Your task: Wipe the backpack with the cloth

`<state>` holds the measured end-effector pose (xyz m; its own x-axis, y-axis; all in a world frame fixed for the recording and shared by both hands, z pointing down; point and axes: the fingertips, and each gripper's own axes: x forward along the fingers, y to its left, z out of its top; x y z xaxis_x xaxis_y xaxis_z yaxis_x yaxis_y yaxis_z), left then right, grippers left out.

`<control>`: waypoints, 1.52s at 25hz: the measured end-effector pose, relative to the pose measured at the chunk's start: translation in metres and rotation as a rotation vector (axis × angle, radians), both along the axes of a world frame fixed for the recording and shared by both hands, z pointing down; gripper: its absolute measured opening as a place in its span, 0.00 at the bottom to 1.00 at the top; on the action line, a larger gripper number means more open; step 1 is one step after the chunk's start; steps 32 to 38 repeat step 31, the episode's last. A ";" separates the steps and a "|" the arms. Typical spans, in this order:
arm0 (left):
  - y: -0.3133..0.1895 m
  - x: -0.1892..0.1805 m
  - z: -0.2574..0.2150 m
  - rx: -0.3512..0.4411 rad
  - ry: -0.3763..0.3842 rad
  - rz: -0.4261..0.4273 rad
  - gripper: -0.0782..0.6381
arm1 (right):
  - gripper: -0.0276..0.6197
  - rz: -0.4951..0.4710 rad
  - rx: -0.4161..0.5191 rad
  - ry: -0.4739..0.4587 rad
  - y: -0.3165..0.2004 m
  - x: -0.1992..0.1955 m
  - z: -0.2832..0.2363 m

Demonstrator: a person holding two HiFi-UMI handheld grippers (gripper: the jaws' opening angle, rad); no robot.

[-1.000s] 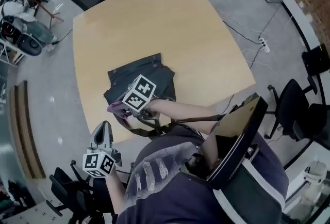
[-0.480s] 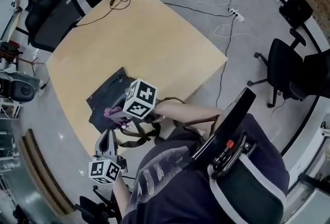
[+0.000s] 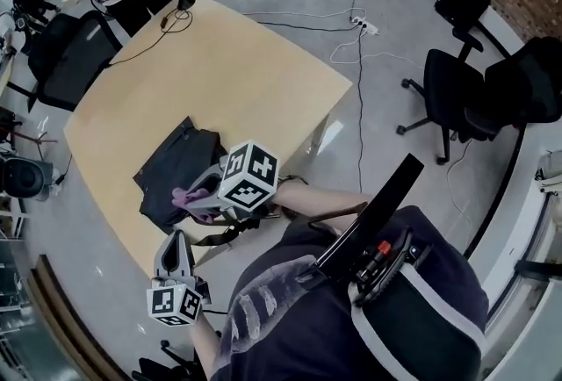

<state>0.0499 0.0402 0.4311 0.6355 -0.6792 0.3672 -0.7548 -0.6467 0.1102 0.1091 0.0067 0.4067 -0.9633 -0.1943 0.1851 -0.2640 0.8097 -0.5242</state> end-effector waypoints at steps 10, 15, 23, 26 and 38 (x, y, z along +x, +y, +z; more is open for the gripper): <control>0.074 -0.014 0.009 0.004 0.104 0.117 0.12 | 0.13 0.077 0.037 0.031 0.086 -0.021 -0.007; 0.089 -0.018 0.014 -0.011 0.120 0.171 0.12 | 0.13 0.141 0.037 0.038 0.104 -0.025 -0.008; 0.113 0.007 0.006 0.018 0.186 0.259 0.12 | 0.13 0.199 0.057 0.034 0.144 -0.005 -0.035; 0.118 0.018 -0.003 0.036 0.203 0.267 0.12 | 0.13 0.205 0.053 0.021 0.153 0.006 -0.041; 0.113 0.043 0.012 0.052 0.228 0.283 0.12 | 0.13 0.225 0.029 0.013 0.155 0.037 -0.025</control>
